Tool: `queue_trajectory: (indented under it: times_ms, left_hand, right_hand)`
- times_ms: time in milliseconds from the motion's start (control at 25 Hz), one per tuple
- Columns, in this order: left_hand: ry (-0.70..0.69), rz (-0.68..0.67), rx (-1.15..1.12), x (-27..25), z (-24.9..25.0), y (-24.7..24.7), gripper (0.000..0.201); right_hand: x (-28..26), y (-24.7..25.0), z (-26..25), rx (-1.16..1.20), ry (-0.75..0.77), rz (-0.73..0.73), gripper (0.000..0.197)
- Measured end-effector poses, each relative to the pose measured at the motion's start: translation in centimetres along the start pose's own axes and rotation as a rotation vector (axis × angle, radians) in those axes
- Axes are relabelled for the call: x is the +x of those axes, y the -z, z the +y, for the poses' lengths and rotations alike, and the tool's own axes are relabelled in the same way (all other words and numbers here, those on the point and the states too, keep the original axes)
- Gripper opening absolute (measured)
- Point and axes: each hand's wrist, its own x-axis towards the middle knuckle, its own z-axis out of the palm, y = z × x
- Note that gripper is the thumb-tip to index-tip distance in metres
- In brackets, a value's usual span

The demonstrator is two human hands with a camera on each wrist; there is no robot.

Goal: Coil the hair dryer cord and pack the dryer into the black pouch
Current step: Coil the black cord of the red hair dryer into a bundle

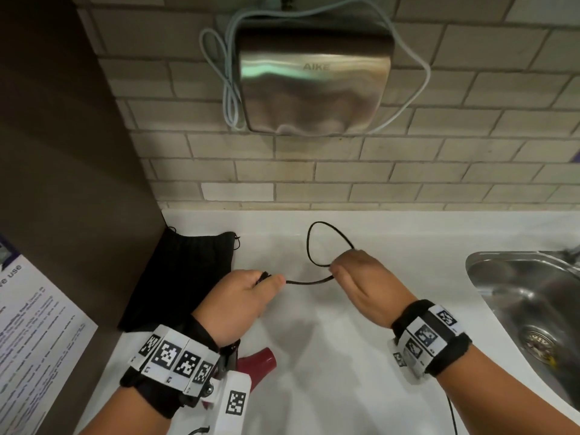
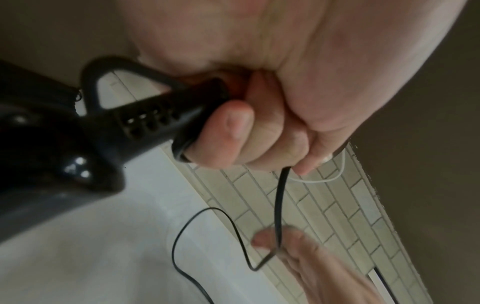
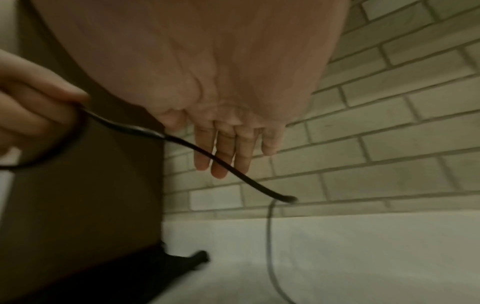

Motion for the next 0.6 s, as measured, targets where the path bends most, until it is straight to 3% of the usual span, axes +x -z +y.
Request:
queue_trajectory:
  times_ms: [200, 280, 400, 520, 600]
  left_hand:
    - [-0.019, 0.018, -0.103, 0.2, 0.2, -0.4, 0.054]
    - [0.001, -0.018, -0.1, -0.3, 0.1, -0.2, 0.055]
    - [0.142, -0.225, -0.213, -1.3, 1.0, -0.9, 0.056]
    - [0.204, -0.337, -0.48, -1.1, 1.9, -0.8, 0.05]
    - [0.189, -0.274, -0.747, -0.4, 2.3, -0.6, 0.037]
  right_hand:
    - [0.0, -1.0, -5.3, 0.401, 0.078, -0.211, 0.033]
    - [0.9, -0.4, -4.5, 0.239, 0.166, -0.09, 0.032]
    - [3.2, 0.4, -3.5, 0.013, 0.293, 0.081, 0.03]
    - [4.1, -0.9, -3.2, 0.113, 0.179, -0.012, 0.035]
    - [2.7, -2.5, -4.0, 0.159, 0.058, -0.198, 0.035]
